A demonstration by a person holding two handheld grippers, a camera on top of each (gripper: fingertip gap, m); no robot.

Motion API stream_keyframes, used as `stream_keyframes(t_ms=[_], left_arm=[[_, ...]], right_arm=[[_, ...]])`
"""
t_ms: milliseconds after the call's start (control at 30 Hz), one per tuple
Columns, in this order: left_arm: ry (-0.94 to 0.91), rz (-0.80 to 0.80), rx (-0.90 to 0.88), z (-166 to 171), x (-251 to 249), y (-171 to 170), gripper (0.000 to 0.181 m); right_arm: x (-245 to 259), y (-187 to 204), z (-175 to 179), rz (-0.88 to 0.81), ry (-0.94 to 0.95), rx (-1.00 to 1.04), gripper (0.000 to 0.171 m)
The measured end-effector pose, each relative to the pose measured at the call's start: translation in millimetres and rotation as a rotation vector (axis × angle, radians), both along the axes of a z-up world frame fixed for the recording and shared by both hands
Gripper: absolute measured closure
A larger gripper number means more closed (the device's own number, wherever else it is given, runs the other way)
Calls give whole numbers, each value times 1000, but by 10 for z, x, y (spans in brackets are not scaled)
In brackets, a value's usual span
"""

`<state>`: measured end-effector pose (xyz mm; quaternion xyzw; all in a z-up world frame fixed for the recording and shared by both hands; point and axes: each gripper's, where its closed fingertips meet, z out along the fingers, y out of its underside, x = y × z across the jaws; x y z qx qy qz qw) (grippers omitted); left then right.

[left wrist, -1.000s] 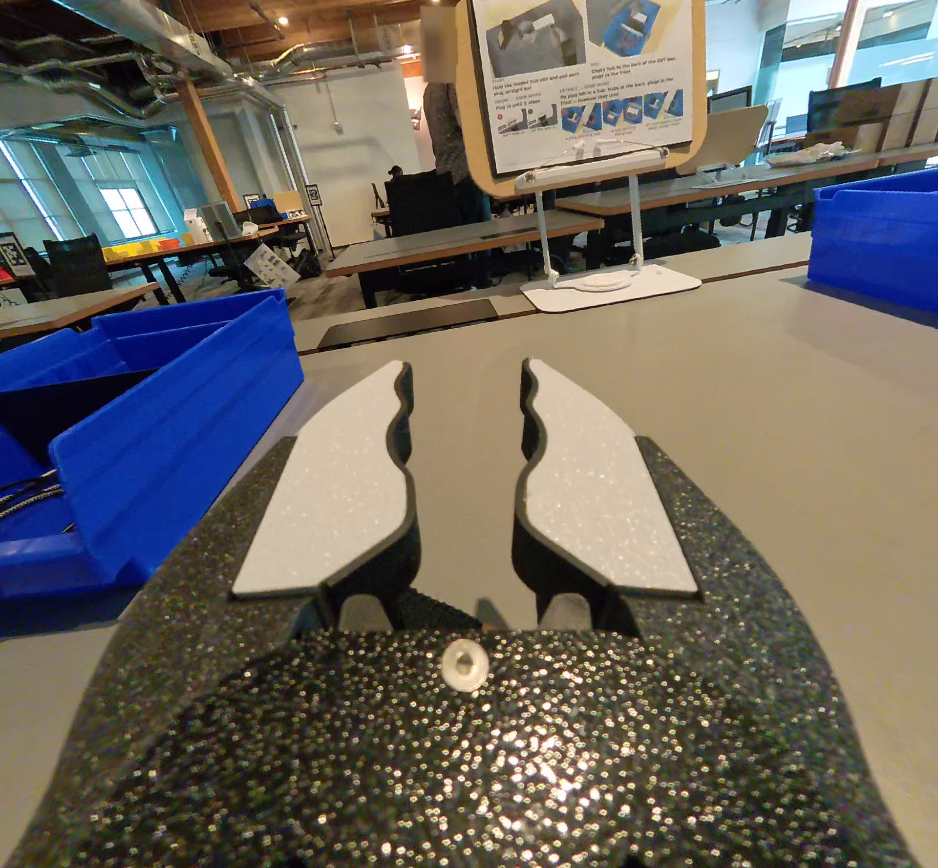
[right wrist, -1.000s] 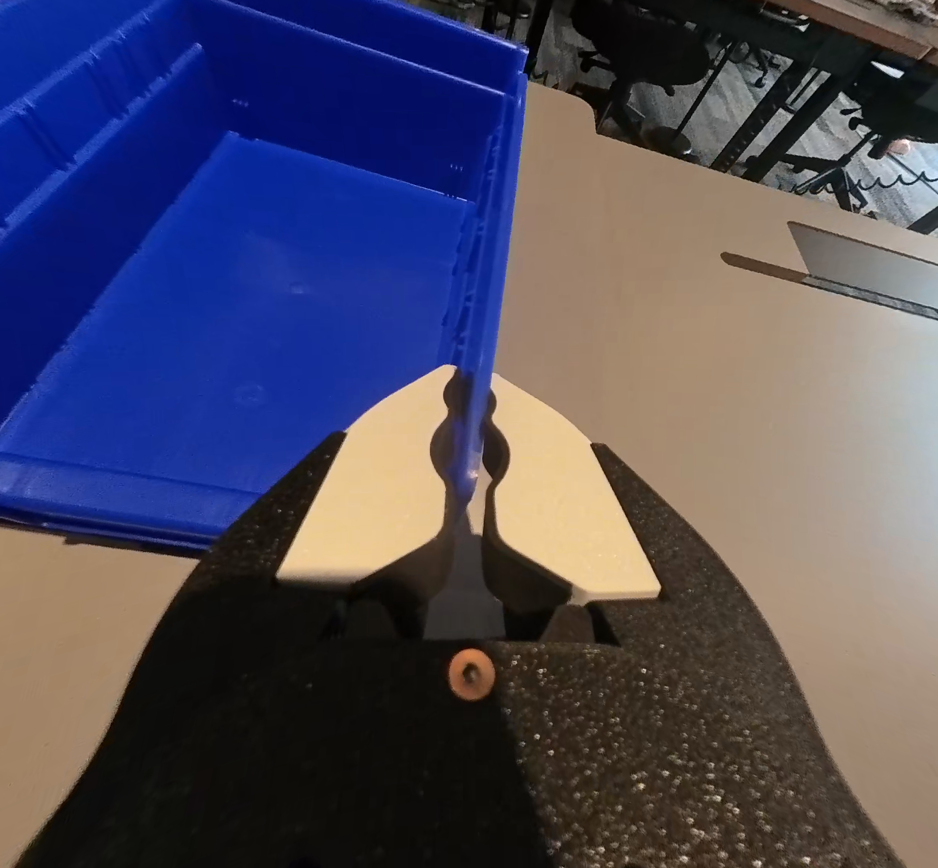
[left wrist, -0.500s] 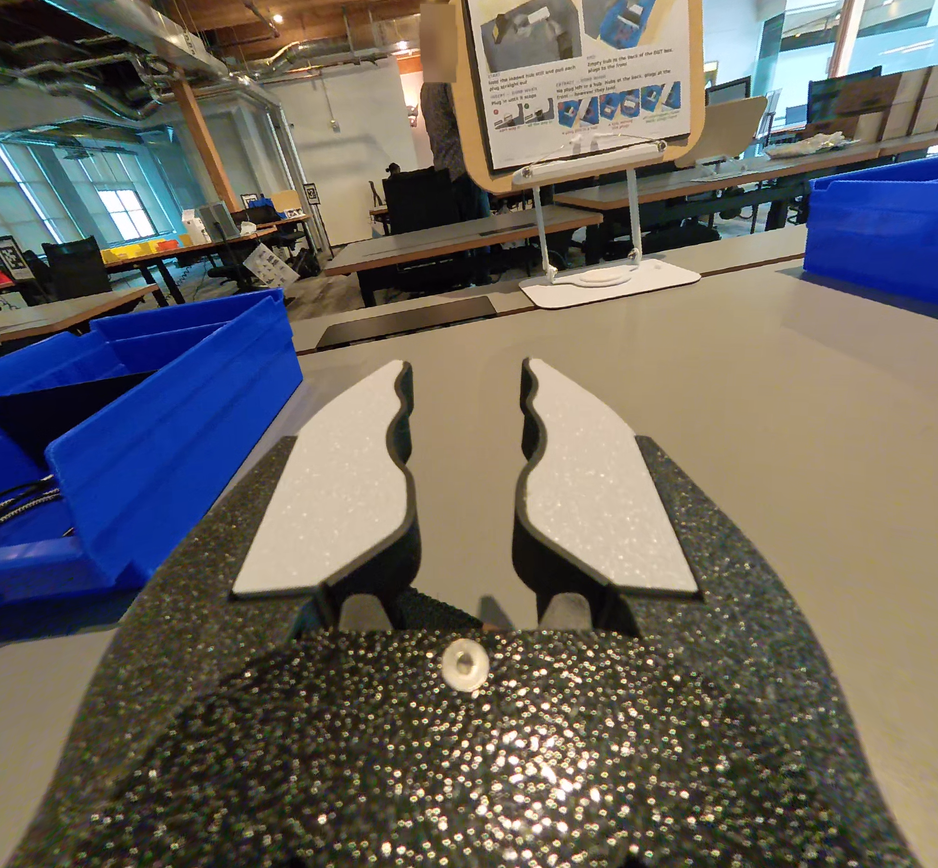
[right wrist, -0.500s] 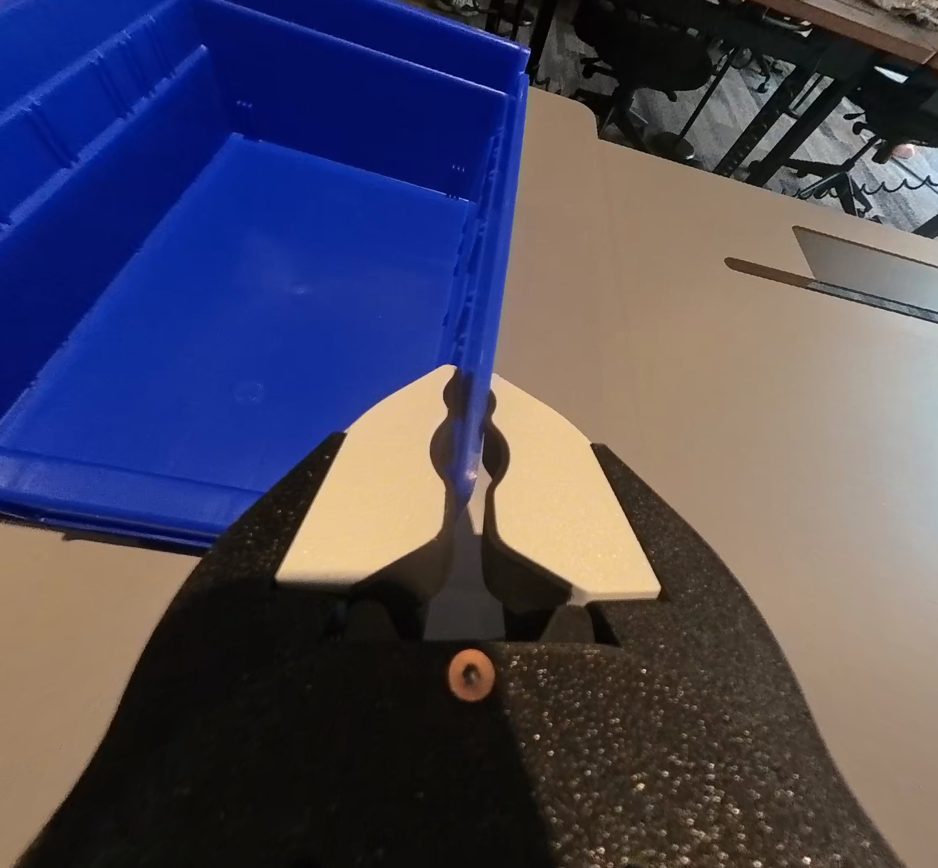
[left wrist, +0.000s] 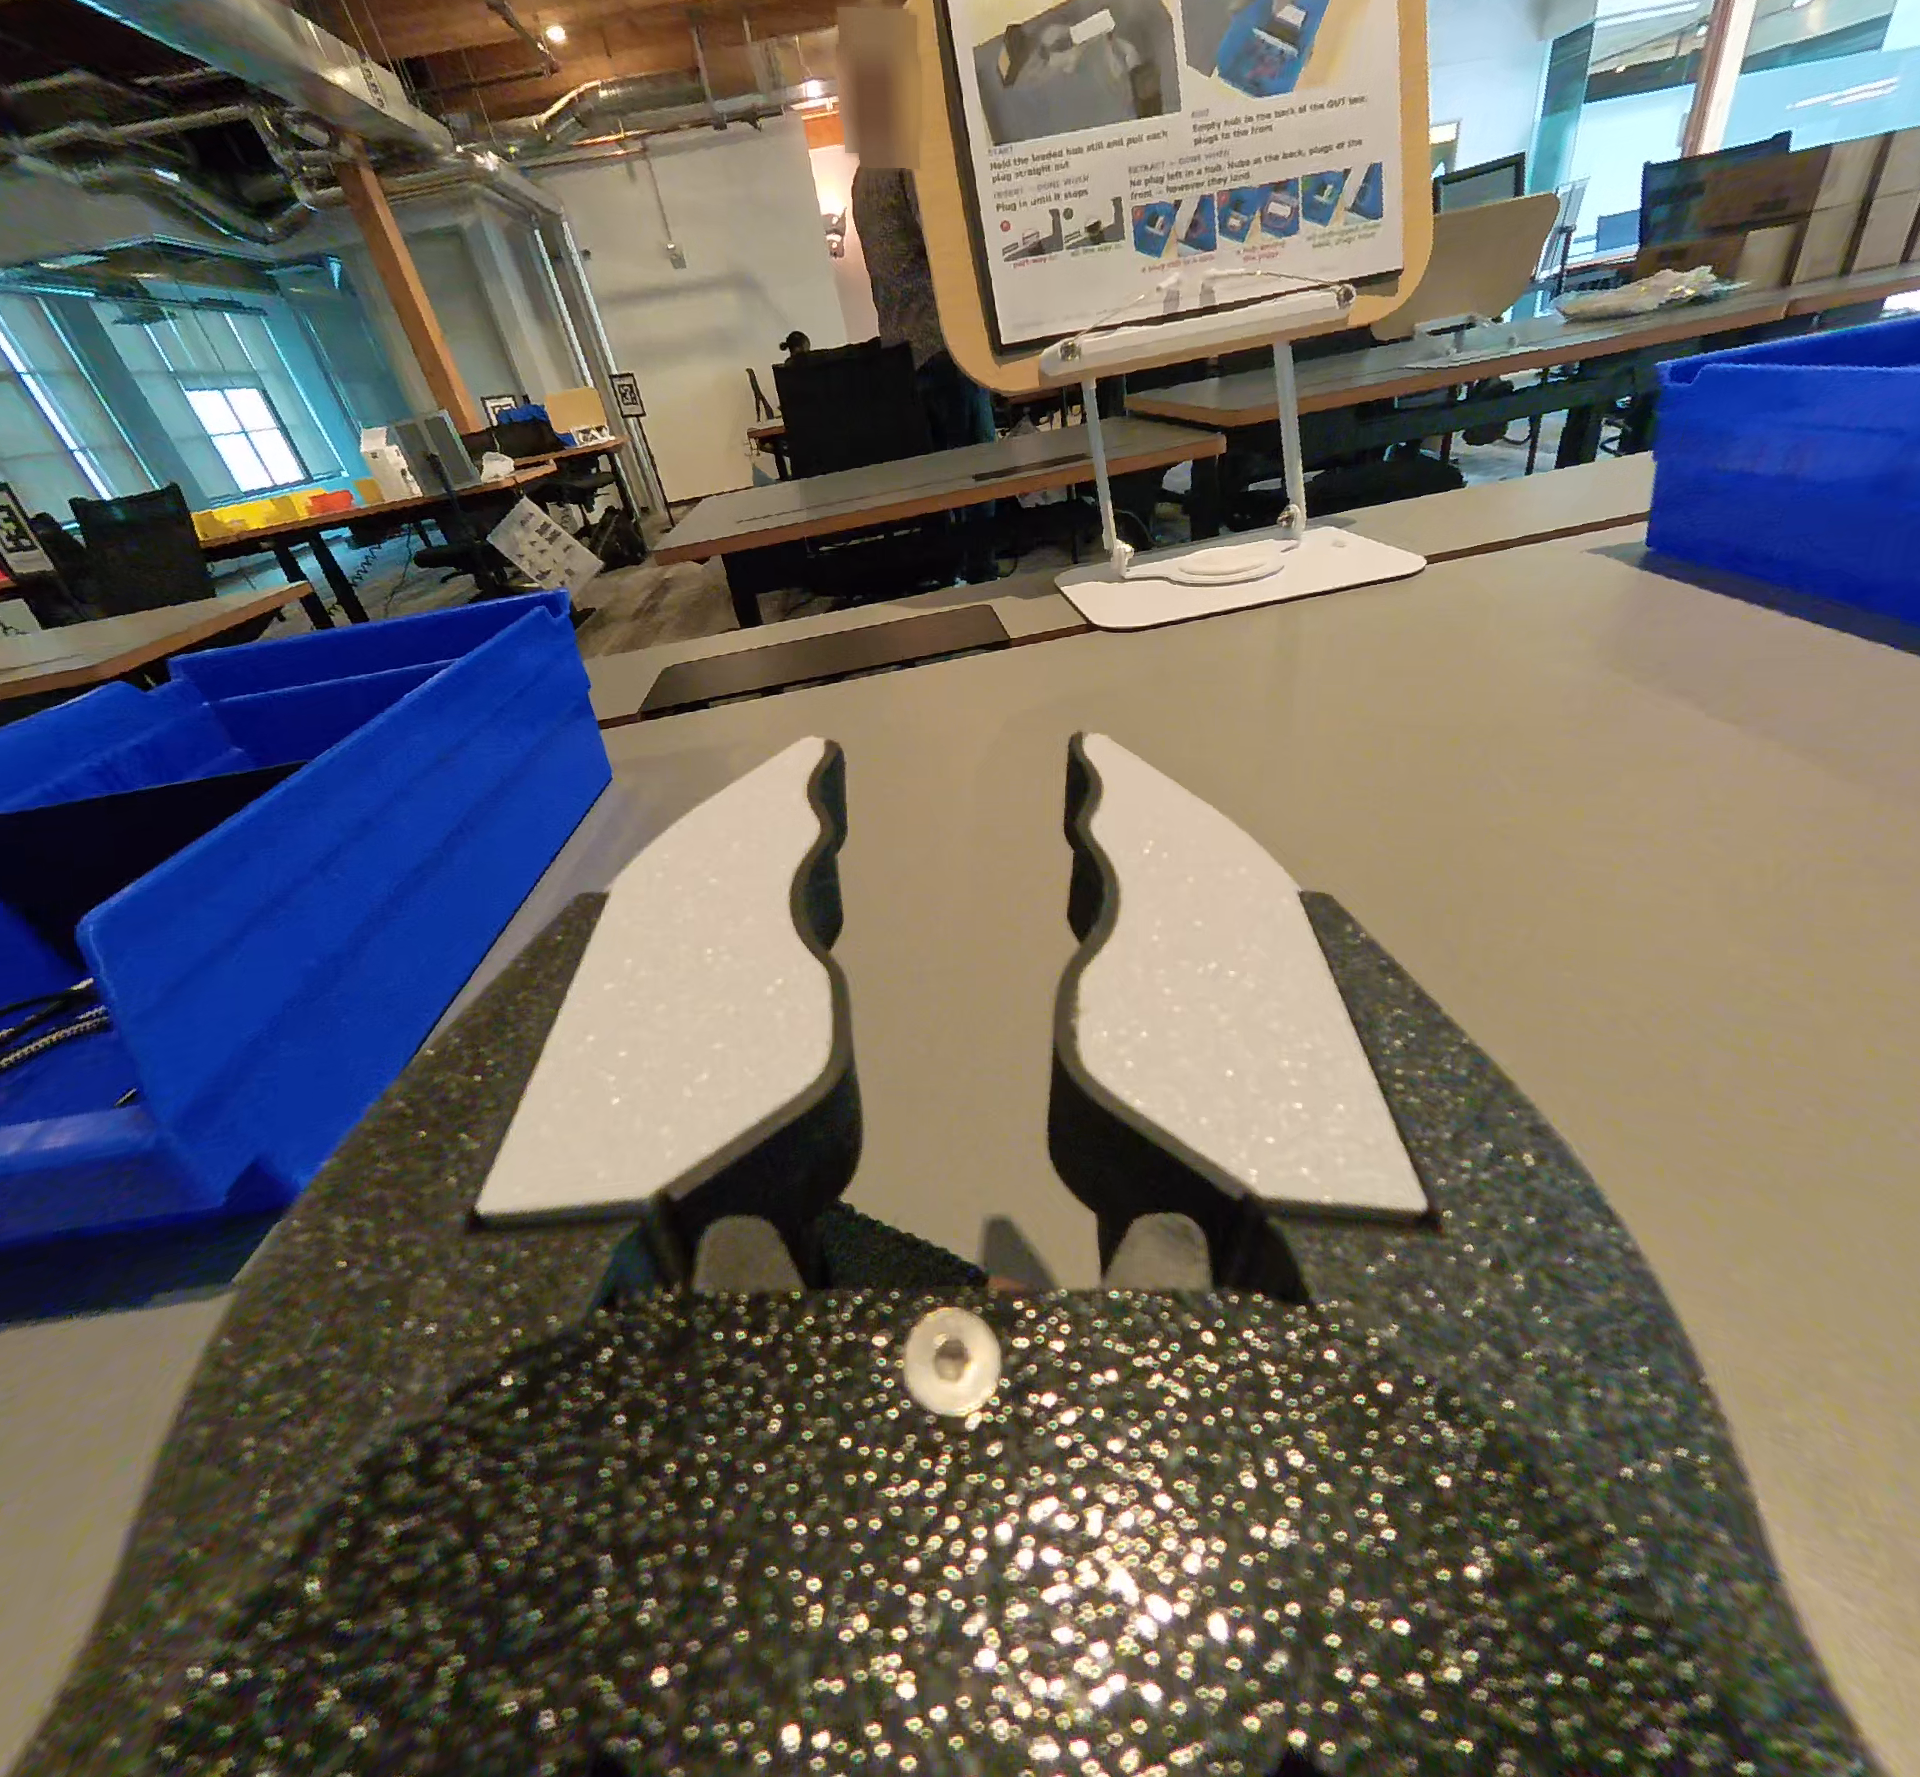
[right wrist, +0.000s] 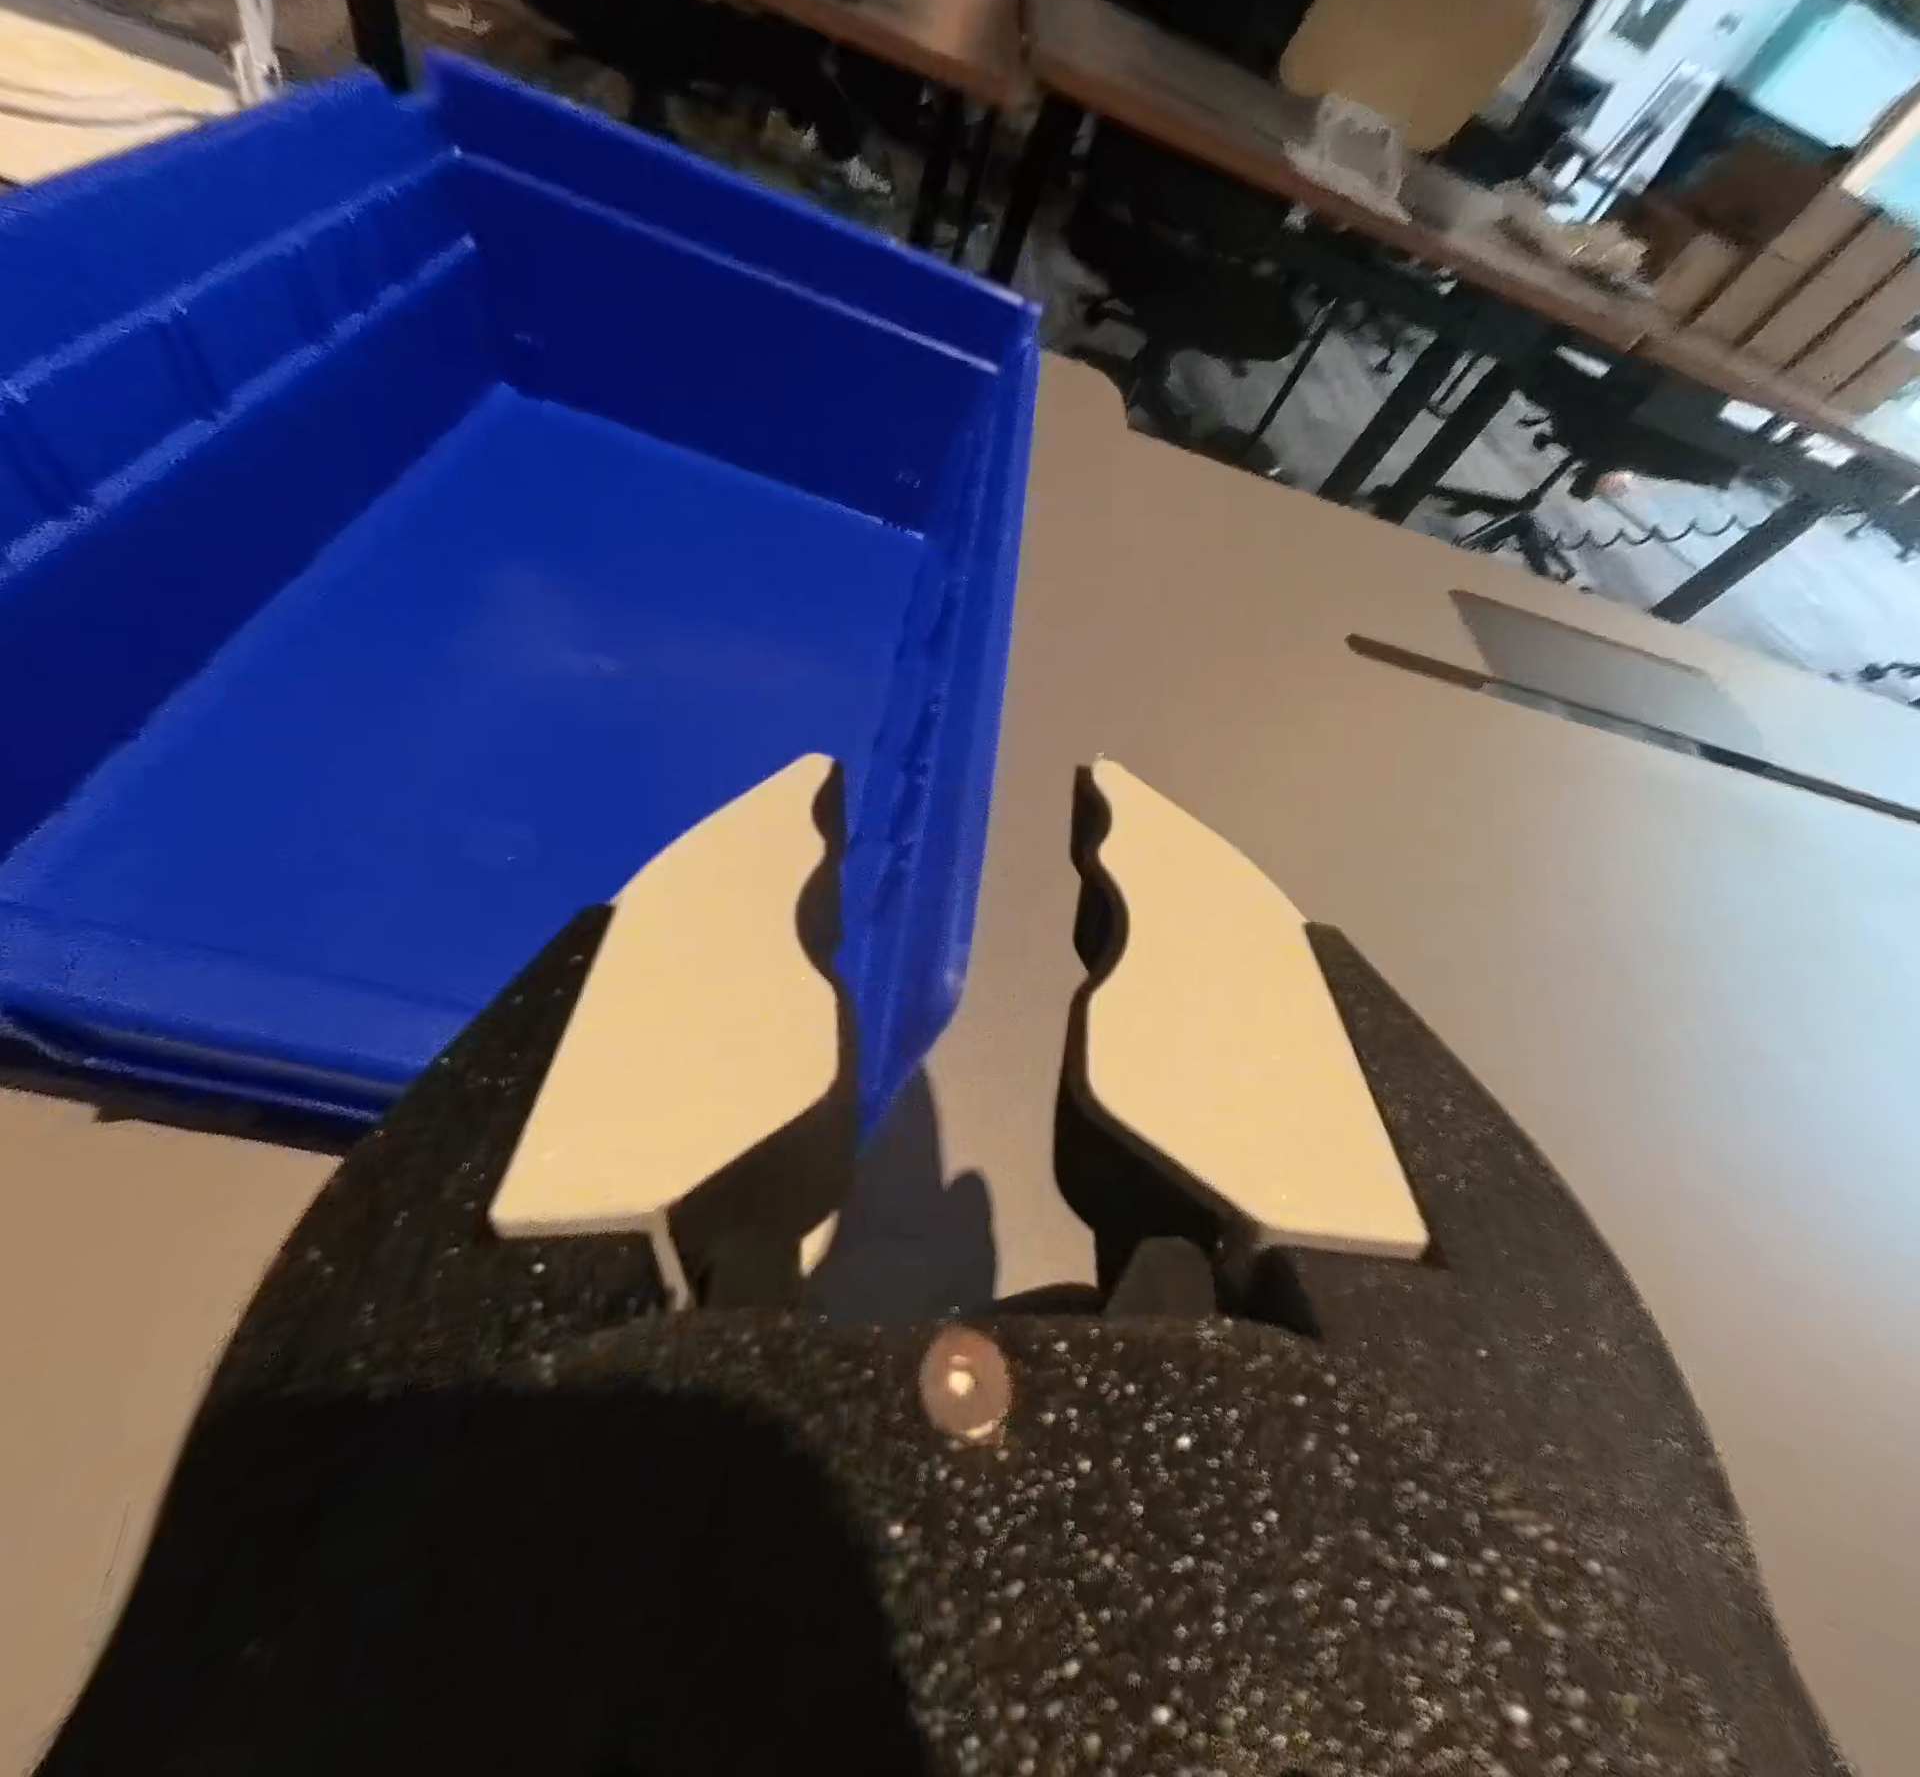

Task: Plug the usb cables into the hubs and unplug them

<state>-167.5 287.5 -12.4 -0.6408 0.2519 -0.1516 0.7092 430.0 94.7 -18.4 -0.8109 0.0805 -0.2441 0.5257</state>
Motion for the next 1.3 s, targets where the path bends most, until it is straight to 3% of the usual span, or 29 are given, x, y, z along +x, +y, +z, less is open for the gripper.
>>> stream_keyframes(t_ms=[200, 367, 433, 633, 1100, 1300], left_arm=[[30, 0, 7, -17, 34, -7, 141], [44, 0, 16, -20, 49, -16, 141], [49, 0, 18, -22, 54, -18, 141], [61, -2, 16, -34, 70, -19, 141], [58, -9, 14, -32, 72, -23, 141], [54, -10, 13, -31, 68, -22, 141]], right_arm=[[-9, -124, 138, -33, 3, -2, 135], [-8, -92, -93, -12, 87, -66, 141], [6, -79, -169, -6, 91, -86, 162], [139, -58, -172, -40, 135, -61, 163], [235, -46, -155, -63, 99, -53, 161], [72, -154, 160, -44, 50, 44, 132]])
